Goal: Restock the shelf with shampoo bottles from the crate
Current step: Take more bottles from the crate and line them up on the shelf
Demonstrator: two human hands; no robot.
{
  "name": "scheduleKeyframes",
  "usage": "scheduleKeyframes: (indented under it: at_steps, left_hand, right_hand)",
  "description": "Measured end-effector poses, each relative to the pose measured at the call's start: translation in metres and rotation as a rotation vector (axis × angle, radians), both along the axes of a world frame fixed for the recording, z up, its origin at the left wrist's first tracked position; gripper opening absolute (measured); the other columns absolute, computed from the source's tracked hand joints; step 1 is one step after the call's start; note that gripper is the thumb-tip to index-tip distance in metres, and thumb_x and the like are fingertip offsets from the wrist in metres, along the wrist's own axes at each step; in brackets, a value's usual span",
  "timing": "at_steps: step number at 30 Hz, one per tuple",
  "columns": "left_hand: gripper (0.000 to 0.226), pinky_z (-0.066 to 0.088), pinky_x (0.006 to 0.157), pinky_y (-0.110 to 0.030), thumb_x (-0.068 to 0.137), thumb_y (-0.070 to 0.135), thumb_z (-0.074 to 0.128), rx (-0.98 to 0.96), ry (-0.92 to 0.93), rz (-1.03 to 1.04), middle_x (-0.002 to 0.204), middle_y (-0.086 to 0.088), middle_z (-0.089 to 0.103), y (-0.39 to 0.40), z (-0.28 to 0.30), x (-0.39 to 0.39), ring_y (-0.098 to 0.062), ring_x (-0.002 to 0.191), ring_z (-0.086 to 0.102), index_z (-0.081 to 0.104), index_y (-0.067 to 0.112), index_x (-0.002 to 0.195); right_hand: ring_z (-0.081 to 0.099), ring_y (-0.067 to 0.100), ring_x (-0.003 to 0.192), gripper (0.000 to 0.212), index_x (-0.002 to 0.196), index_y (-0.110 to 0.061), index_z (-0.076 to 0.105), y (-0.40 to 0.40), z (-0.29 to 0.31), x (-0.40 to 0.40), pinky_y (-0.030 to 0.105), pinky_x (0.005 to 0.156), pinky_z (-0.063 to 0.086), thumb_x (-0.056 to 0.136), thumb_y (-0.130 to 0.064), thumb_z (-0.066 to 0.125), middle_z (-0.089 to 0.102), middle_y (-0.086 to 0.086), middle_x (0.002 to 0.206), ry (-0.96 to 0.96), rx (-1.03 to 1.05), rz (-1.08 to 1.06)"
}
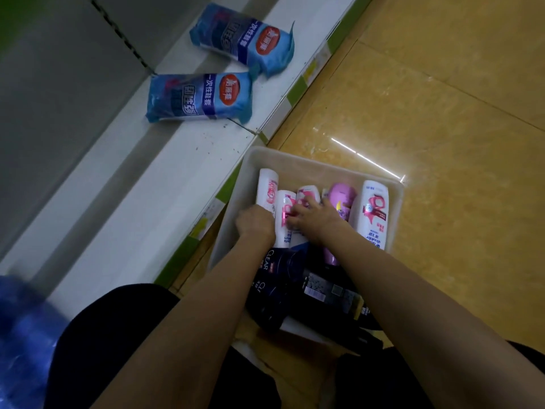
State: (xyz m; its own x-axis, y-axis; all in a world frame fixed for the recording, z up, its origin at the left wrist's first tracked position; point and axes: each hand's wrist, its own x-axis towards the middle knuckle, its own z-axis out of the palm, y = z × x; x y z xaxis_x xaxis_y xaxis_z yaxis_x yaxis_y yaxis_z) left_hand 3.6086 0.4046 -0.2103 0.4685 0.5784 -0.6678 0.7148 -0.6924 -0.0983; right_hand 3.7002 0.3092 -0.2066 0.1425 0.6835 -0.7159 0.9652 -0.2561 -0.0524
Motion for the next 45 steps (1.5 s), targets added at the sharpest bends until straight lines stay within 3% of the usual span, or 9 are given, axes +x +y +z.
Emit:
scheduleKeyframes:
  at_steps: [4,13,19,23,27,31,38,42,45]
  left_hand:
    - [0.06,0.048,0.088,-0.04,0.087,0.029,0.064,-0.207,-0.086,0.302,0.129,-0.015,0.053,-0.003,-0.006,-0.008,-0.033,0.115,0.057,0.029,0.004,0.13]
    - [0.057,0.05,0.083,-0.039,0.085,0.025,0.067,-0.275,-0.268,0.487,0.127,-0.02,0.053,0.007,0.005,-0.015,-0.037,0.112,0.057,0.033,0.002,0.124]
    - [0.051,0.044,0.071,-0.031,0.085,0.024,0.063,-0.328,-0.45,0.607,0.123,-0.019,0.057,0.011,0.026,-0.012,-0.032,0.107,0.059,0.042,0.0,0.125]
    - [0.049,0.041,0.07,-0.029,0.085,0.027,0.064,-0.269,-0.496,0.569,0.121,-0.018,0.059,0.015,0.038,-0.011,-0.03,0.105,0.059,0.048,0.003,0.124]
    - [0.049,0.045,0.068,-0.027,0.082,0.032,0.068,-0.184,-0.523,0.56,0.116,-0.017,0.064,0.021,0.048,-0.009,-0.029,0.101,0.063,0.057,0.002,0.119]
    - [0.052,0.057,0.078,-0.038,0.075,0.036,0.07,-0.128,-0.526,0.602,0.113,-0.015,0.066,0.028,0.062,-0.006,-0.033,0.095,0.066,0.061,0.005,0.116]
    - [0.057,0.052,0.09,-0.041,0.078,0.034,0.069,-0.066,-0.527,0.611,0.124,-0.016,0.056,0.034,0.103,-0.008,-0.033,0.112,0.056,0.047,0.006,0.123]
    - [0.055,0.051,0.089,-0.038,0.077,0.036,0.07,-0.026,-0.587,0.586,0.121,-0.012,0.059,0.035,0.153,-0.008,-0.03,0.111,0.058,0.054,0.007,0.12]
    - [0.055,0.052,0.087,-0.038,0.074,0.031,0.075,-0.056,-0.647,0.573,0.119,-0.016,0.055,0.033,0.198,-0.009,-0.031,0.107,0.058,0.057,0.003,0.117]
  right_hand:
    - [0.005,0.033,0.146,0.054,0.144,-0.038,0.028,0.003,0.001,0.002,0.063,0.11,0.017,0.095,-0.033,0.049,0.014,0.001,0.157,-0.055,-0.033,0.1]
    - [0.008,0.028,0.145,0.086,0.149,-0.033,0.016,-0.003,0.006,0.005,0.065,0.109,0.018,0.08,-0.052,0.063,0.01,0.0,0.158,-0.11,-0.026,0.253]
    - [0.016,0.026,0.145,0.045,0.146,-0.024,0.029,-0.006,0.003,-0.009,0.061,0.113,0.015,0.101,-0.025,0.037,0.026,0.004,0.154,-0.076,0.102,0.297]
    - [0.028,0.021,0.142,0.044,0.145,-0.025,0.03,-0.006,0.005,-0.005,0.054,0.116,0.013,0.101,-0.023,0.033,0.038,0.002,0.149,-0.006,0.115,0.271]
    - [0.024,0.022,0.144,0.048,0.148,-0.016,0.028,-0.004,0.011,-0.006,0.056,0.117,0.011,0.101,-0.021,0.033,0.026,0.003,0.156,-0.011,0.026,0.212]
    - [0.035,0.03,0.134,0.05,0.147,-0.029,0.029,0.0,0.022,-0.009,0.048,0.104,0.034,0.099,-0.016,0.034,0.031,0.01,0.147,0.007,0.088,0.206]
    - [0.055,0.03,0.096,0.055,0.128,-0.011,0.036,0.011,0.066,-0.002,0.038,0.078,0.047,0.083,-0.022,0.066,0.054,0.012,0.115,0.285,0.374,-0.56]
    - [0.048,0.022,0.079,0.052,0.121,-0.011,0.038,0.012,0.124,0.0,0.029,0.061,0.036,0.081,-0.028,0.066,0.049,0.007,0.091,0.341,0.51,-0.739]
    - [0.046,0.025,0.082,0.049,0.107,-0.017,0.035,0.012,0.174,0.001,0.029,0.064,0.033,0.079,-0.035,0.07,0.048,0.007,0.092,0.431,0.544,-0.848]
